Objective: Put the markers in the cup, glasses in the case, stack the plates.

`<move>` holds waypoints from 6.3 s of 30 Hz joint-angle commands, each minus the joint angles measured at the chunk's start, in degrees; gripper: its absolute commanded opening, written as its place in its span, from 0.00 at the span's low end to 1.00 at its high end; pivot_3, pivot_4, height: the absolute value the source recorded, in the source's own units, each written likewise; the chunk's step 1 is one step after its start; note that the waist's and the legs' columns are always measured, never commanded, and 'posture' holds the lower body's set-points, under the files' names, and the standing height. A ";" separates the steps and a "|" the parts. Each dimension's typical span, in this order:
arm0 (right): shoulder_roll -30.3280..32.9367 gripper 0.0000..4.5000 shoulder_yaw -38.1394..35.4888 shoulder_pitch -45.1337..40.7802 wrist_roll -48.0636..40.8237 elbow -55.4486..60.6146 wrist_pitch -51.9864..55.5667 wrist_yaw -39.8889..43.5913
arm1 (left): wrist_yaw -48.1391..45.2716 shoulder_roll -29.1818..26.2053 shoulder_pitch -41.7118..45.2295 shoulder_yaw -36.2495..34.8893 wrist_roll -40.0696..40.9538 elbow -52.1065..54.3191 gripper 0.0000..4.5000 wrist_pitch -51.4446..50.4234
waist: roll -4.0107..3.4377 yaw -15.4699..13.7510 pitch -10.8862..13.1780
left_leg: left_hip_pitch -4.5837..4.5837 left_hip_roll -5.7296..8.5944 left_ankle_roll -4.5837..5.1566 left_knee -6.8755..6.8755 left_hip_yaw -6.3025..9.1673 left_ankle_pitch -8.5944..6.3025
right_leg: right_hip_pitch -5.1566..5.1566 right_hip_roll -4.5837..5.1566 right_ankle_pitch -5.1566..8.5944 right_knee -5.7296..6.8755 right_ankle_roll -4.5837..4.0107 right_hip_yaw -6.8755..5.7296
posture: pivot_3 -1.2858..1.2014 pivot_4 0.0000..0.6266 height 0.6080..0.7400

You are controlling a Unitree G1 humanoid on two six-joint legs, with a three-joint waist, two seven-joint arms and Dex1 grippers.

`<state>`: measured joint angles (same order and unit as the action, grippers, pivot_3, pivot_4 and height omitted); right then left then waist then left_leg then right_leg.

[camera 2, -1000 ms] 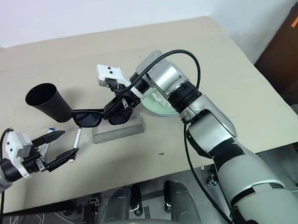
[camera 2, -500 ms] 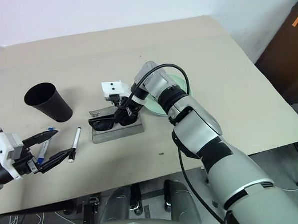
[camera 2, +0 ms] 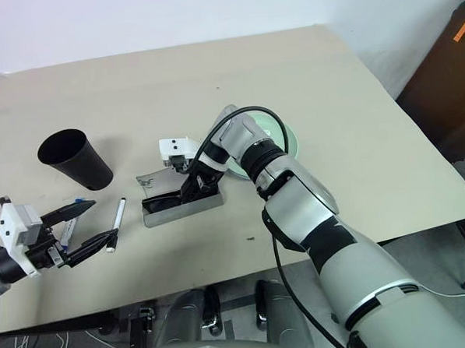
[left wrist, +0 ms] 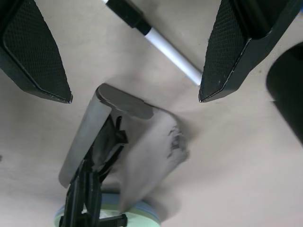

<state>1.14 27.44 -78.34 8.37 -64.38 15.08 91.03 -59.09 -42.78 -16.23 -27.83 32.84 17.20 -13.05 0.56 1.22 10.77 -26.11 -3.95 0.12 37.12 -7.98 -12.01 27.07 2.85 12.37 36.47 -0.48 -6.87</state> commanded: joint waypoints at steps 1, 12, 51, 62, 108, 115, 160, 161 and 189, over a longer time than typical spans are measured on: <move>-0.71 0.13 -0.30 0.58 1.01 -0.69 0.47 -0.26 | -0.05 -0.59 0.66 -0.30 -0.35 0.59 1.00 0.94 | 0.00 0.02 0.00 | 0.00 0.00 0.00 0.00 0.00 0.00 | 0.00 0.00 0.00 0.01 0.00 0.00 | 0.52 0.24 1.00; -0.77 0.88 -4.85 -2.63 -0.16 -2.62 2.78 -3.81 | 0.13 0.39 1.71 1.57 -1.59 -0.37 1.00 2.25 | 0.00 -0.01 0.00 | 0.01 0.00 -0.05 0.09 -0.01 0.04 | 0.04 0.01 0.00 0.22 0.00 0.01 | 0.52 0.24 1.00; -1.48 0.98 -5.28 7.30 -6.30 21.75 30.22 -1.92 | -2.73 -0.66 4.42 2.64 -3.31 -6.56 1.00 5.47 | 0.02 0.01 -0.01 | 0.10 0.00 -0.08 0.24 0.01 0.07 | 0.09 0.04 0.04 0.62 -0.06 0.04 | 0.52 0.24 1.00; 2.35 0.98 -0.78 13.17 -9.38 31.75 35.57 -3.50 | -3.24 -0.79 5.99 3.54 -3.65 -8.06 1.00 5.92 | 0.05 -0.08 -0.03 | 0.11 0.01 -0.08 0.25 0.01 0.07 | 0.07 0.05 0.04 0.62 -0.06 0.03 | 0.52 0.24 1.00; 14.05 0.98 -25.83 30.71 -36.22 57.31 21.63 -19.20 | 7.92 3.60 -5.22 -10.63 6.17 1.01 1.00 -4.56 | 0.08 -0.23 -0.04 | 0.58 0.00 -0.06 -0.28 0.04 0.02 | -0.46 0.05 0.13 -0.30 -0.27 0.03 | 0.52 0.24 1.00; 18.86 0.98 -28.38 30.98 -38.42 59.26 23.32 -23.17 | 14.15 3.31 -5.74 -12.13 6.29 1.42 1.00 -10.22 | 0.07 -0.24 -0.03 | 0.60 0.01 -0.06 -0.42 0.04 0.02 | -0.41 -0.02 0.14 -0.33 -0.25 0.02 | 0.52 0.24 1.00; 24.31 1.00 -23.96 34.66 -31.63 57.05 11.28 -28.34 | 38.43 -4.65 12.12 -2.45 -3.61 0.26 0.25 -54.71 | 0.08 -0.34 -0.03 | 0.72 0.02 -0.06 -0.38 0.05 0.03 | -0.53 -0.05 0.07 -0.26 -0.21 0.04 | 0.52 0.24 1.00; 24.35 1.00 -23.97 34.61 -31.48 56.75 10.92 -28.35 | 38.89 -4.54 12.68 -2.70 -3.92 -0.29 0.17 -54.77 | 0.08 -0.34 -0.03 | 0.72 0.02 -0.06 -0.38 0.05 0.03 | -0.53 -0.05 0.06 -0.26 -0.21 0.05 | 0.52 0.24 1.00; 23.00 1.00 -27.06 35.54 -39.43 61.65 11.89 -28.29 | 29.66 0.64 39.78 -8.99 -4.89 -23.30 0.06 18.15 | 0.21 -0.48 -0.05 | 0.62 0.03 -0.05 -0.19 0.03 0.05 | -0.61 0.01 -0.11 -0.27 -0.24 0.02 | 0.52 0.24 1.00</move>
<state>24.38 1.61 -42.24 -29.86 -4.81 27.21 63.12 -26.40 -42.25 22.60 -35.33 24.53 -8.26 2.25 0.77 0.74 10.71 -25.47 -3.92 0.09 36.93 -7.96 -11.95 26.46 2.83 12.25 36.22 -0.70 -6.85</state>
